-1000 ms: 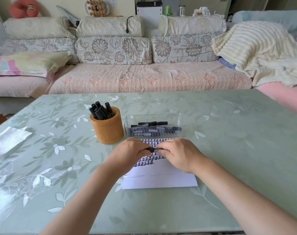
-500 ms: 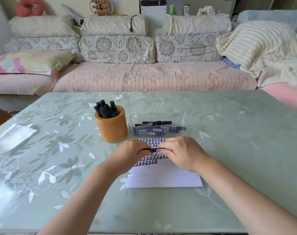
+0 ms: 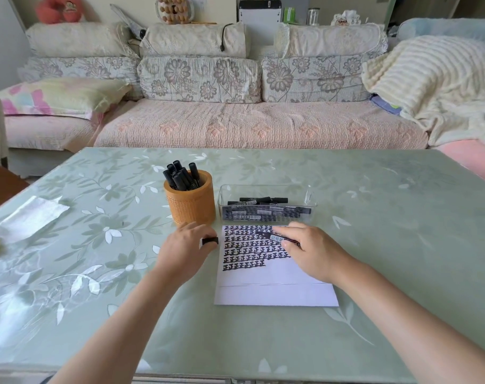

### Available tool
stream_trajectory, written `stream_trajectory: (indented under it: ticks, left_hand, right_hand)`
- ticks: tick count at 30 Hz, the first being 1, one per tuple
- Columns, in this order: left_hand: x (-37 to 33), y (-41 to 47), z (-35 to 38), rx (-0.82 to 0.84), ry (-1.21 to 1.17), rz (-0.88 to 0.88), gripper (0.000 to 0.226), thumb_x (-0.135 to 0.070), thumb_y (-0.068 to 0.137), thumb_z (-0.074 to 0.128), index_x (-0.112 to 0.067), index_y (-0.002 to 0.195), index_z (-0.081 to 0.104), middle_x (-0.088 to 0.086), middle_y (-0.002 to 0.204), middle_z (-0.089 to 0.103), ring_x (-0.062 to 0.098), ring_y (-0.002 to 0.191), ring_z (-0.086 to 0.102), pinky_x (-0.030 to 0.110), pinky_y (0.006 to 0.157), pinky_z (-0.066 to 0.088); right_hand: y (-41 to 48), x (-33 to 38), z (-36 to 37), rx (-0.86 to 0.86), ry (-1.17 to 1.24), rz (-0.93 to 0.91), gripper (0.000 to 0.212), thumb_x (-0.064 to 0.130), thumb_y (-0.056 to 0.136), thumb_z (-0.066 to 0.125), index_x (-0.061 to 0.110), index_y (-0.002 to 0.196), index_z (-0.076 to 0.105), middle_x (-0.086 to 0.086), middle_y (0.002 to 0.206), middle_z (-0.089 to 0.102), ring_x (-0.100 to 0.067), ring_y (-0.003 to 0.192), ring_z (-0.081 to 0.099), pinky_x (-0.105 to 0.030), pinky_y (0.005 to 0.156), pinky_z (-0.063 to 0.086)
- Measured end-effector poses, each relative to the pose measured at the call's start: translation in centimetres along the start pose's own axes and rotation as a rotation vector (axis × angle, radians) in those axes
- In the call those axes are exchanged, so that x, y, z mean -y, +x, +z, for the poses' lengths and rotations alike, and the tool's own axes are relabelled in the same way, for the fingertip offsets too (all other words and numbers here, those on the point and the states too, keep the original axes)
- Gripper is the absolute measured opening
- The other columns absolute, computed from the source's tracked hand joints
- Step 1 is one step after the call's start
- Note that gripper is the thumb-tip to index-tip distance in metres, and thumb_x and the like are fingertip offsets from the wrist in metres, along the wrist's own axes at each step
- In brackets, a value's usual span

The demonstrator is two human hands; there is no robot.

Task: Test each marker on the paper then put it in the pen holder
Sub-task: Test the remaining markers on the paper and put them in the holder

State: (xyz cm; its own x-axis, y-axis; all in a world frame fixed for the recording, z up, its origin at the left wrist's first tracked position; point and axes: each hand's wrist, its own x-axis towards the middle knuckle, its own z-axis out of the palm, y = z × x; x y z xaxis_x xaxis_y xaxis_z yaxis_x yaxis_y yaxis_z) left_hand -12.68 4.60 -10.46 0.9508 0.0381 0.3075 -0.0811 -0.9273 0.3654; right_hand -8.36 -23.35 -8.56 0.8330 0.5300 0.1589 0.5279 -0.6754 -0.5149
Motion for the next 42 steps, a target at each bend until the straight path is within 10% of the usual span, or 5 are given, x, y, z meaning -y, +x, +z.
stream_trajectory:
  ticks: [7, 13, 18, 24, 42]
  left_hand:
    - [-0.3, 0.0, 0.4, -0.01, -0.029, -0.025, 0.019, -0.041, 0.094, 0.052, -0.034, 0.107, 0.065, -0.016, 0.099, 0.056, 0.009, 0.097, 0.05, 0.026, 0.07, 0.039]
    - [-2.4, -1.4, -0.4, -0.081, -0.148, 0.189, 0.024, -0.037, 0.091, 0.047, -0.027, 0.101, 0.066, -0.014, 0.093, 0.055, 0.007, 0.09, 0.051, 0.022, 0.07, 0.043]
    - [-5.2, -3.3, 0.4, 0.002, -0.174, 0.478, 0.012, -0.028, 0.091, 0.056, -0.025, 0.094, 0.067, -0.008, 0.09, 0.058, 0.015, 0.083, 0.053, 0.033, 0.068, 0.046]
    - [-6.0, -4.8, 1.8, 0.024, -0.145, 0.552, 0.011, -0.032, 0.09, 0.059, -0.029, 0.093, 0.069, -0.008, 0.088, 0.056, 0.016, 0.08, 0.053, 0.031, 0.064, 0.046]
    - [-5.9, -4.5, 2.3, 0.043, -0.143, 0.517, 0.01, -0.033, 0.086, 0.061, -0.032, 0.089, 0.071, -0.01, 0.085, 0.054, 0.015, 0.077, 0.05, 0.032, 0.061, 0.046]
  right_hand:
    - [-0.6, 0.5, -0.2, -0.084, 0.17, -0.06, 0.03, 0.004, 0.094, 0.052, 0.031, 0.1, 0.063, 0.015, 0.092, 0.055, 0.002, 0.074, 0.052, -0.015, 0.069, 0.036]
    - [-1.1, 0.3, -0.5, -0.083, 0.245, -0.04, 0.071, -0.019, 0.077, 0.038, 0.029, 0.122, 0.065, -0.001, 0.097, 0.054, -0.009, 0.082, 0.051, -0.012, 0.071, 0.038]
    - [-1.7, 0.5, 0.2, -0.143, 0.399, -0.028, 0.017, 0.021, 0.087, 0.069, 0.032, 0.1, 0.065, 0.0, 0.091, 0.062, -0.024, 0.075, 0.057, -0.033, 0.071, 0.047]
    - [-1.9, 1.2, 1.4, -0.147, 0.755, 0.157, 0.017, -0.001, 0.09, 0.061, 0.014, 0.098, 0.065, -0.006, 0.08, 0.066, -0.021, 0.061, 0.064, -0.024, 0.047, 0.043]
    - [-1.2, 0.2, 3.6, -0.174, 0.577, 0.127, 0.032, 0.002, 0.078, 0.068, 0.018, 0.063, 0.046, 0.01, 0.059, 0.05, -0.01, 0.056, 0.041, -0.024, 0.054, 0.032]
